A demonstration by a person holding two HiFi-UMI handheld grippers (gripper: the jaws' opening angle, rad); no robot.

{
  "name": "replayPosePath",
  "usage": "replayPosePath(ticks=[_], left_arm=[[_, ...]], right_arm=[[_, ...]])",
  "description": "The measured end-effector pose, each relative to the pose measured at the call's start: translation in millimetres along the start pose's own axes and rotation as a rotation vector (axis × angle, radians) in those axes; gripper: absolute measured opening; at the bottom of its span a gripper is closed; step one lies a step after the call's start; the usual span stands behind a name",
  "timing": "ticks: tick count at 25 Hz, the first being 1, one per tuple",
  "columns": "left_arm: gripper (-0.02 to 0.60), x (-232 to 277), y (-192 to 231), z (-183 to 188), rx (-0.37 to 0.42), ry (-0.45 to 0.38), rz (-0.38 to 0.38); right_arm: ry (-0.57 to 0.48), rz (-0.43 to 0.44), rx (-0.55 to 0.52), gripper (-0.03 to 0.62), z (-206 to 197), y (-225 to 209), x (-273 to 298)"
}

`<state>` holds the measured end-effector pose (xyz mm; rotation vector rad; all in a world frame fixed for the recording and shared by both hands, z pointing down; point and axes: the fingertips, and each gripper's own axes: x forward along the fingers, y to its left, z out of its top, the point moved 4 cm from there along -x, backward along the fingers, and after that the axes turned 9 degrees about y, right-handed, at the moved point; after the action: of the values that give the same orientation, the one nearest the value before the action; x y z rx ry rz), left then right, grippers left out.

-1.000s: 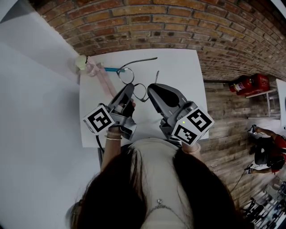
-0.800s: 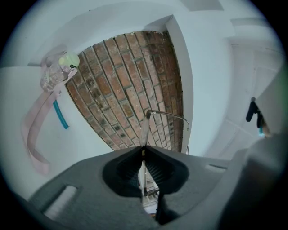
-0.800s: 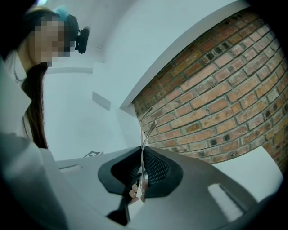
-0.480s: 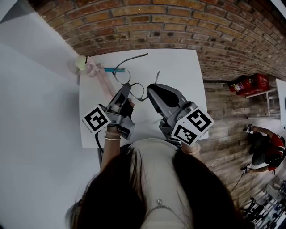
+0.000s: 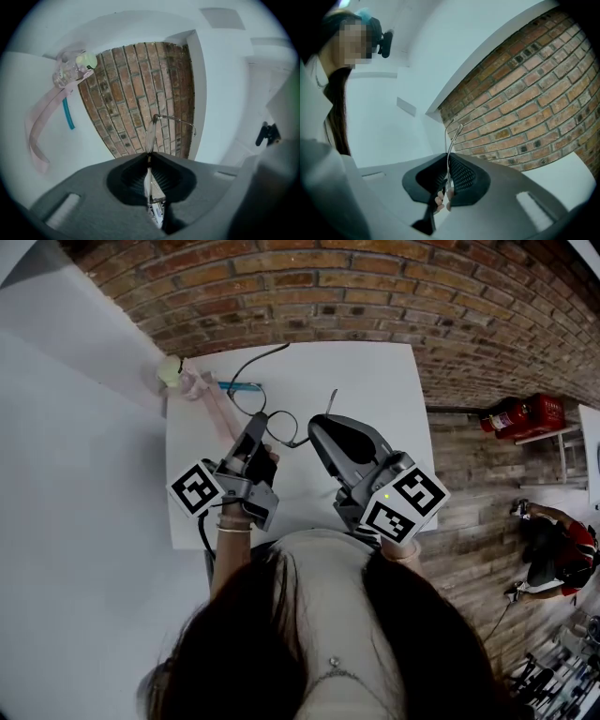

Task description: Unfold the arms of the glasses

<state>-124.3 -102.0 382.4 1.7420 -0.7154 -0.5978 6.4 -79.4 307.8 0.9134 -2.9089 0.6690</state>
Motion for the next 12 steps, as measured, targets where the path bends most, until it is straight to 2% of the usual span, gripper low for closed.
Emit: replayPosePath(ticks=[12], left_arm=[[0.023,-2.7,2.7,5.6,-0.03,-0.026,-0.017]], right_arm=[[-0.007,0.001,0.002,0.02,-0.5,-0.1,-0.1]])
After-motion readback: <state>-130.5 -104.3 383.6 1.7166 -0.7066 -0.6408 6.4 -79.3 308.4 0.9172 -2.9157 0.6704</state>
